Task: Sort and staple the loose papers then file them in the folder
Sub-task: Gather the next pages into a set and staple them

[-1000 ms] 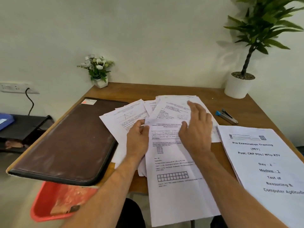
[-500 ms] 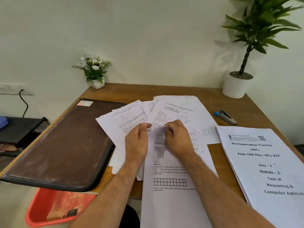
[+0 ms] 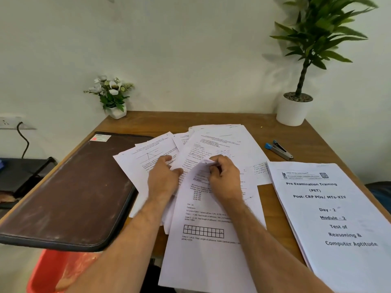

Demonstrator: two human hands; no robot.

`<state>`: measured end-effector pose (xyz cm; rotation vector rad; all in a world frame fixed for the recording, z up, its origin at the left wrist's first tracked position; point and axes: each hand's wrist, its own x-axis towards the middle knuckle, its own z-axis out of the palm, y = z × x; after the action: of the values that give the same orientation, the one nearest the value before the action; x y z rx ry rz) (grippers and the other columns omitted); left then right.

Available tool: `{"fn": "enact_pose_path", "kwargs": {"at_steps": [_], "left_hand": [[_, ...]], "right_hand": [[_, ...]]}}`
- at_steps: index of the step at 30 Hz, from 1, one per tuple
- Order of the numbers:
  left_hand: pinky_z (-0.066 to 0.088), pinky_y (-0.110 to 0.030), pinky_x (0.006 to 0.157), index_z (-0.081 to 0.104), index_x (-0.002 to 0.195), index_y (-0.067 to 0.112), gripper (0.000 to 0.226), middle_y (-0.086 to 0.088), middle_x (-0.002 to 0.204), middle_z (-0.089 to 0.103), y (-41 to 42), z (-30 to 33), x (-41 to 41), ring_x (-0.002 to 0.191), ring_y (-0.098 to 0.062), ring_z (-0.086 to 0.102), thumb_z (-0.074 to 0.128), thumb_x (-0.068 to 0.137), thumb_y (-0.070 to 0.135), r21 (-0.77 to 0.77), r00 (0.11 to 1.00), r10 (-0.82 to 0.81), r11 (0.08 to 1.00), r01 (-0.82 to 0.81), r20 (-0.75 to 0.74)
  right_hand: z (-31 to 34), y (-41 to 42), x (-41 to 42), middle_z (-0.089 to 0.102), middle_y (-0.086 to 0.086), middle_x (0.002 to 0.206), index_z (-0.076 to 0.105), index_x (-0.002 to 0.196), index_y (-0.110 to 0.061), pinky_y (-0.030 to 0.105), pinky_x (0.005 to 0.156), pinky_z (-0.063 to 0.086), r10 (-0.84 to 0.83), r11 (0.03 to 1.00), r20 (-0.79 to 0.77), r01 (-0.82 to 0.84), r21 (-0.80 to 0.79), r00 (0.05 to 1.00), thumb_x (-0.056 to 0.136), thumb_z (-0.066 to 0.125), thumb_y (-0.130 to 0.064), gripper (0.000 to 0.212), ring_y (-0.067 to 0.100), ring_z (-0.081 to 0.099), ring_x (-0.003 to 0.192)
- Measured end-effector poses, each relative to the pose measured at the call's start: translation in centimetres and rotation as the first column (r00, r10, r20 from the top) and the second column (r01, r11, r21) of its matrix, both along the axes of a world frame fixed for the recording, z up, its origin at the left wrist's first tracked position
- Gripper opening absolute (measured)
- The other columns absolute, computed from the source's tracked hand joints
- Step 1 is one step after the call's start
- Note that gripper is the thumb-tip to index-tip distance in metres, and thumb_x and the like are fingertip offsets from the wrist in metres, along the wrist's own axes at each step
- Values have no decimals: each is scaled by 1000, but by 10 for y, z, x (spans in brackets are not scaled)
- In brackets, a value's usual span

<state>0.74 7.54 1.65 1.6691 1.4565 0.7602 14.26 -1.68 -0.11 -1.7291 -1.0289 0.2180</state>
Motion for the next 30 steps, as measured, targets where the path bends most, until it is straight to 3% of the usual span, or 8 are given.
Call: {"fn": "enact_pose_path", "kwargs": {"at_steps": [6,10,12,15,18,24,28,30], "left_hand": [[46,-20,75,75,105,28,16,9,96,72,-15,15,1,89,-8,64,71,93,18,223,992,-116,967,125,-55],[41,-11,75,70,76,30,26,14,91,69,-24,17,-3,90,-1,61,71,87,6,303,935,-335,885,353,-114],[41,-14,83,72,76,29,26,16,94,71,-25,21,-6,97,0,61,71,83,3,238,895,-433,862,447,-110],[49,-21,88,81,84,23,20,12,90,77,-18,35,-9,95,-2,68,64,84,13,55,836,-548,836,547,10],[56,-29,90,81,87,22,24,7,87,78,0,42,4,90,-7,73,59,88,14,-5,907,-407,912,410,104],[43,-25,83,74,114,16,24,0,119,71,32,29,57,109,-18,64,70,91,15,-63,930,-273,962,266,-247],[44,-26,66,69,107,13,27,-4,114,72,40,38,84,88,-20,61,78,88,31,-92,949,-209,977,193,-235],[41,-25,67,66,115,12,36,-2,116,70,42,37,94,96,-23,62,79,88,32,-90,963,-199,979,185,-180]], "right_hand": [[8,-14,-11,59,-14,98,35,142,-41,13,70,47,26,1000,35,-26,4,999,97,53,-8,58,5,60,86],[4,-17,-12,63,-10,104,16,145,-57,16,64,48,43,999,118,-46,27,992,95,55,-10,79,7,61,80],[2,-15,-10,66,-2,107,32,145,-48,25,65,53,21,1000,177,-24,18,984,93,55,-9,69,15,64,80],[0,-12,-11,68,5,101,66,117,-27,27,67,50,-57,998,235,55,13,970,90,55,-7,35,27,66,84],[0,-9,-12,63,2,91,68,103,-23,28,63,49,-54,999,236,52,15,970,88,53,-5,28,26,63,77],[-4,-12,-18,59,-2,84,67,99,-26,36,61,55,-68,997,216,58,55,974,84,48,-11,29,25,61,72],[-1,-9,-20,53,-8,82,67,98,-25,28,61,51,-20,1000,205,17,18,979,81,43,-16,31,21,60,72],[0,-7,-18,51,-9,80,67,98,-25,16,58,43,-24,999,224,18,26,974,81,44,-14,30,14,55,68]]}}
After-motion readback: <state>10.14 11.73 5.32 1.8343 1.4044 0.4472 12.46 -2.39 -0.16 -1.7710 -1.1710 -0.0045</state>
